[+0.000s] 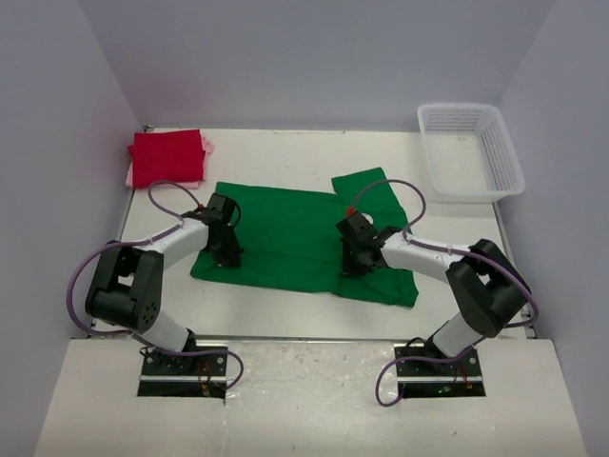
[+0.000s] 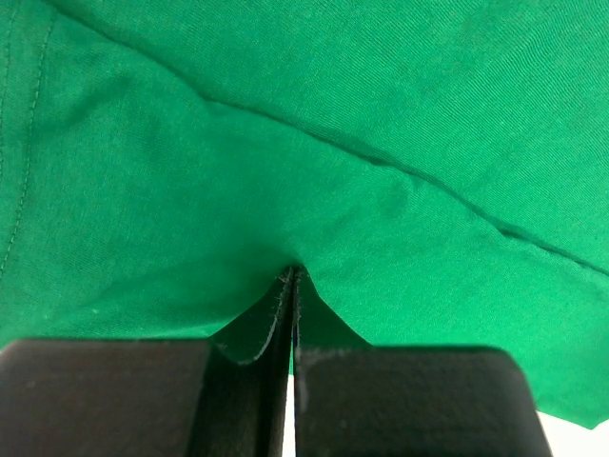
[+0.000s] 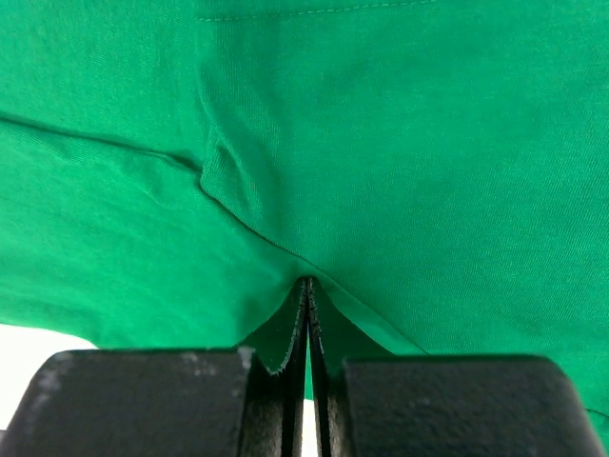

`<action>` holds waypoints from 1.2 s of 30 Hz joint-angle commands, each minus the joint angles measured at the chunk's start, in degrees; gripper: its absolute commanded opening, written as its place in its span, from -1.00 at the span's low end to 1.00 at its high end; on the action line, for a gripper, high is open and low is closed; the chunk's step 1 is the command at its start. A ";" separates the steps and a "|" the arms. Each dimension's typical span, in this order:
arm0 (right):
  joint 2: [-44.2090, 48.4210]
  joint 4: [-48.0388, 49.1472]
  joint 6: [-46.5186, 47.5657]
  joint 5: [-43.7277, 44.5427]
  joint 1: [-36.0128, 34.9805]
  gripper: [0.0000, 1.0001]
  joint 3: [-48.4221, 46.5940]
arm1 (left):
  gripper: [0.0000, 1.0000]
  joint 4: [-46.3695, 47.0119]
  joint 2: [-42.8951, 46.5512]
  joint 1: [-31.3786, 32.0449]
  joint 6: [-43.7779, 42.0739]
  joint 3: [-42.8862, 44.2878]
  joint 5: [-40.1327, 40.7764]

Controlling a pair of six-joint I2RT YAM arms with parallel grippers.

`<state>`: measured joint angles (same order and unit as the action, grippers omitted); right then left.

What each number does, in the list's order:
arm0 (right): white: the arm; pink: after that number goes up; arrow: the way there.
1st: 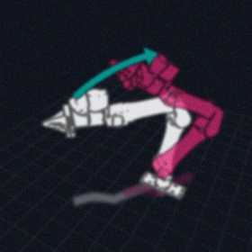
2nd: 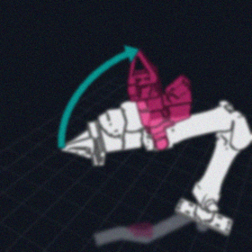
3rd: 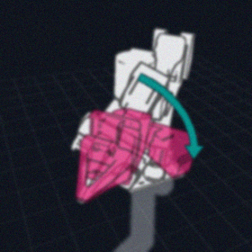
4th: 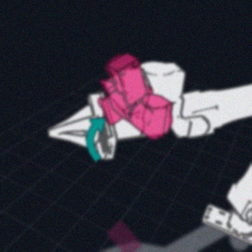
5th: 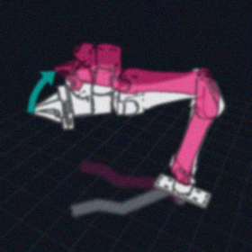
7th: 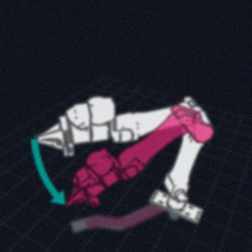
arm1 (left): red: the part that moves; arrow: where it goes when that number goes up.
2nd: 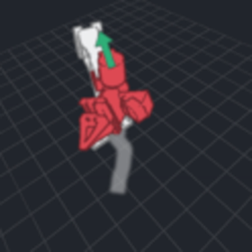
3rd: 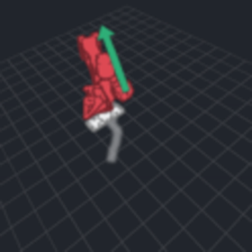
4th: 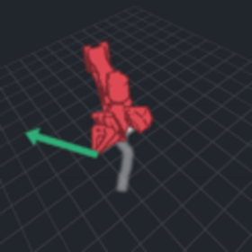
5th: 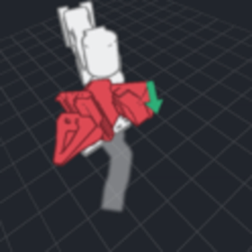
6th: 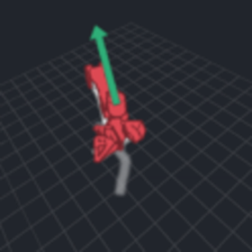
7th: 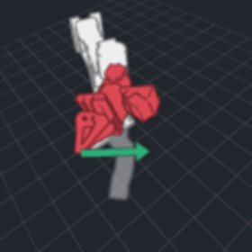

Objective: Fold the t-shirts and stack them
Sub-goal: Fold the flattened tshirt in 1/3 of the way

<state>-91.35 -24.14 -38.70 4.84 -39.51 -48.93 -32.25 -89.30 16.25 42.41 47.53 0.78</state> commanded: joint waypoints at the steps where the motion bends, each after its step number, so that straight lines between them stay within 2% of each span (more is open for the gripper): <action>1: -0.23 0.50 -3.40 -1.15 -1.27 -1.00 2.96 | -1.00 -9.85 -2.02 0.10 2.58 -3.22 0.63; 11: 3.19 -0.73 -7.27 -0.01 -4.09 -1.00 7.00 | -1.00 -18.10 1.57 0.10 3.82 -4.99 4.67; 17: 5.30 -1.70 -11.75 1.05 -8.38 -1.00 9.81 | -1.00 -23.03 3.78 0.01 3.90 -3.49 9.24; 30: 6.18 -5.22 -22.55 3.16 -18.32 -1.00 12.54 | -1.00 -27.60 2.72 0.10 0.65 -4.54 10.04; 36: 6.80 -7.14 -25.81 3.42 -21.49 -1.00 12.54 | -1.00 -27.95 5.36 0.10 -0.14 -6.04 8.19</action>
<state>-82.74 -22.09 -61.01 7.99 -59.11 -39.13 -57.76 -86.11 16.25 43.40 42.19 9.13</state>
